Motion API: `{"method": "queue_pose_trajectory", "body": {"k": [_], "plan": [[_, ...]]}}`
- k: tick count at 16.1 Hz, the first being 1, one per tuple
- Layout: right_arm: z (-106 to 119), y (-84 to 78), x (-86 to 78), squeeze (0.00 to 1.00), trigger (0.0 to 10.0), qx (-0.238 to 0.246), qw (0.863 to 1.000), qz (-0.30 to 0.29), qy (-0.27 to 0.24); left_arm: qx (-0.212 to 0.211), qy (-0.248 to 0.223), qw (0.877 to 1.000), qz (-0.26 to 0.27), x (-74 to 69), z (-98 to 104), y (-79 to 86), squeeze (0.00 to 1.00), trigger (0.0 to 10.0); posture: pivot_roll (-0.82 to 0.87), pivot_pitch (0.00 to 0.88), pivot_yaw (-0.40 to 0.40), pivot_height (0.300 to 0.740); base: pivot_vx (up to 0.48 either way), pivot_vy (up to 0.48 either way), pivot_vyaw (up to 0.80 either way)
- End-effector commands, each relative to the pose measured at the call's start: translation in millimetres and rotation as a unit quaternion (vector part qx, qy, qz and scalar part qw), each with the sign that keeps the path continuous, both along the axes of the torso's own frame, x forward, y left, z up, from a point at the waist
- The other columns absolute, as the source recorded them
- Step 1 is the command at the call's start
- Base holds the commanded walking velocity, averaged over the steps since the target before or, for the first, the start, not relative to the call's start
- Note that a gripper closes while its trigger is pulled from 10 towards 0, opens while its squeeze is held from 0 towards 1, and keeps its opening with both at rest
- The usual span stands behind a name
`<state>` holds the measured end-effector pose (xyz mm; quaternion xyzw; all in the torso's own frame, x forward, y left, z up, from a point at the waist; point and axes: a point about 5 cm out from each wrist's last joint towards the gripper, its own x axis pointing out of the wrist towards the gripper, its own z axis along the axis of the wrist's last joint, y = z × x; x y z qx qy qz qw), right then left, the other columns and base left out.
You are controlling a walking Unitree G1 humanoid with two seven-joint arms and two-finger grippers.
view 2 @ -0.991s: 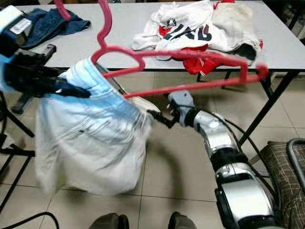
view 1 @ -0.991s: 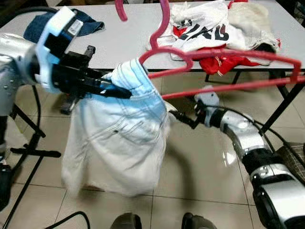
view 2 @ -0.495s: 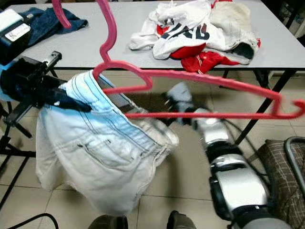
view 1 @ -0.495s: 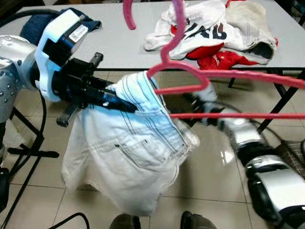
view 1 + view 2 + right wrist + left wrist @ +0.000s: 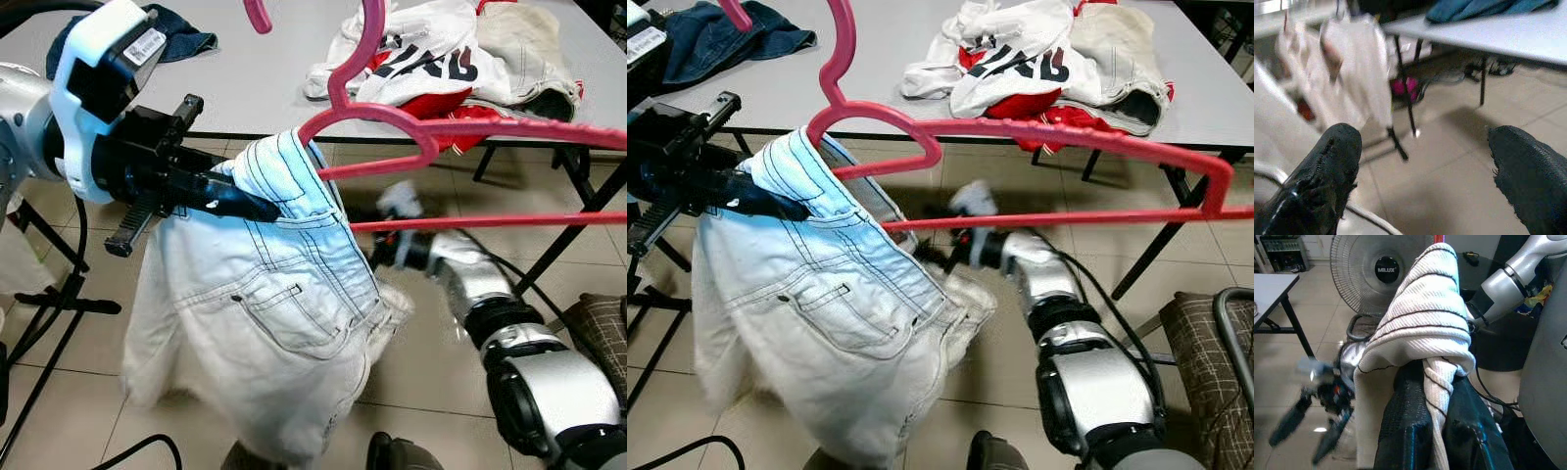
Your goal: Hang hanger
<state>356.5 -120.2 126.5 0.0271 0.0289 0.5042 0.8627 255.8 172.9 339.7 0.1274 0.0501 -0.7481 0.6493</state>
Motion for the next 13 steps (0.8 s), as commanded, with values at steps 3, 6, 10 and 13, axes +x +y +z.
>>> {"method": "queue_pose_trajectory", "body": {"k": [3, 6, 10, 13], "plan": [[20, -19.6, -1.7, 0.0, 10.0, 0.083, 0.996, 0.011, -0.028, -0.011, -0.023, 1.0, 0.001, -5.8, 10, 4.0, 0.0, 0.0, 0.11, 0.129, 0.053, 0.74, 0.0, 0.0, 0.0], [35, -15.1, -9.9, 0.0, 10.0, 0.114, 0.99, 0.059, -0.061, -0.013, -0.02, 1.0, 0.003, -4.0, 8, 3.6, 0.0, 0.0, 0.1, 0.127, 0.06, 0.74, 0.0, 0.0, 0.0], [34, -0.1, -20.1, 0.0, 10.0, 0.104, 0.987, 0.108, -0.065, -0.014, -0.017, 1.0, -0.004, -1.4, 8, 0.1, 0.0, 0.0, 0.1, 0.125, 0.065, 0.74, 0.0, 0.0, 0.0], [42, -1.9, -21.4, 0.0, 10.0, 0.133, 0.984, 0.102, -0.057, -0.013, -0.015, 1.0, -0.005, -0.2, 7, -0.5, 0.0, 0.0, 0.1, 0.121, 0.067, 0.74, 0.0, 0.0, 0.0]]}}
